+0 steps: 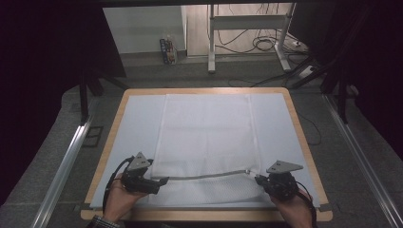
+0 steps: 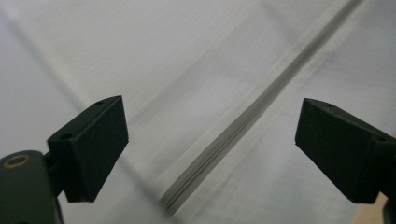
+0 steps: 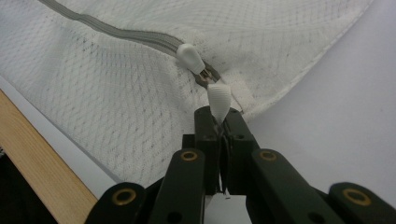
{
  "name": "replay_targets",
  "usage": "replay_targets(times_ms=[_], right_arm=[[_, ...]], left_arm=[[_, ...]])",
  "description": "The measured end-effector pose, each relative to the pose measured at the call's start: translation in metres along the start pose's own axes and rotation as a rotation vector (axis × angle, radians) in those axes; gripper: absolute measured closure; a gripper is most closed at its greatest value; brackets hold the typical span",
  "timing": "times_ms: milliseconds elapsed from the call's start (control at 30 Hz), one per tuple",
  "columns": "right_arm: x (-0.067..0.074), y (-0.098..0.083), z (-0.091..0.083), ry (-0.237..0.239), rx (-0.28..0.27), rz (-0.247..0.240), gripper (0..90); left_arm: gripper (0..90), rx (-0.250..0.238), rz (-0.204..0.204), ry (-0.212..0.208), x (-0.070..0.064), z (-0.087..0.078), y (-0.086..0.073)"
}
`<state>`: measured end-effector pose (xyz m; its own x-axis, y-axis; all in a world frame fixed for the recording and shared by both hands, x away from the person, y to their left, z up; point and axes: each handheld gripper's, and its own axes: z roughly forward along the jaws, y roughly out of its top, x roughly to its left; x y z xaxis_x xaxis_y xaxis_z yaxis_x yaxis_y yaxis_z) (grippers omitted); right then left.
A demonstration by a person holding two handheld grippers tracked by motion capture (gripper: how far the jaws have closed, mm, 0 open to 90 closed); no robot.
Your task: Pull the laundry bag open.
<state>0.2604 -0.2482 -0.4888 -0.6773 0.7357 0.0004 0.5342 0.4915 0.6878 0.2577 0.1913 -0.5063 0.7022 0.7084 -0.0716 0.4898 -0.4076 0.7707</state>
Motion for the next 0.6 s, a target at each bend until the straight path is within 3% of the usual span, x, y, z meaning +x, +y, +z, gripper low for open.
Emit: replay_targets(times_ms=[267, 600], right_arm=[[0.004, 0.001, -0.002, -0.019, -0.014, -0.044, 85.8], [0.003, 0.001, -0.006, -0.022, -0.047, -0.053, 85.8]], left_arm=[[24.2, 0.003, 0.122, -0.128, -0.026, 0.026, 0.037], [42.8, 0.002, 0.162, -0.262, -0.047, 0.060, 0.073]])
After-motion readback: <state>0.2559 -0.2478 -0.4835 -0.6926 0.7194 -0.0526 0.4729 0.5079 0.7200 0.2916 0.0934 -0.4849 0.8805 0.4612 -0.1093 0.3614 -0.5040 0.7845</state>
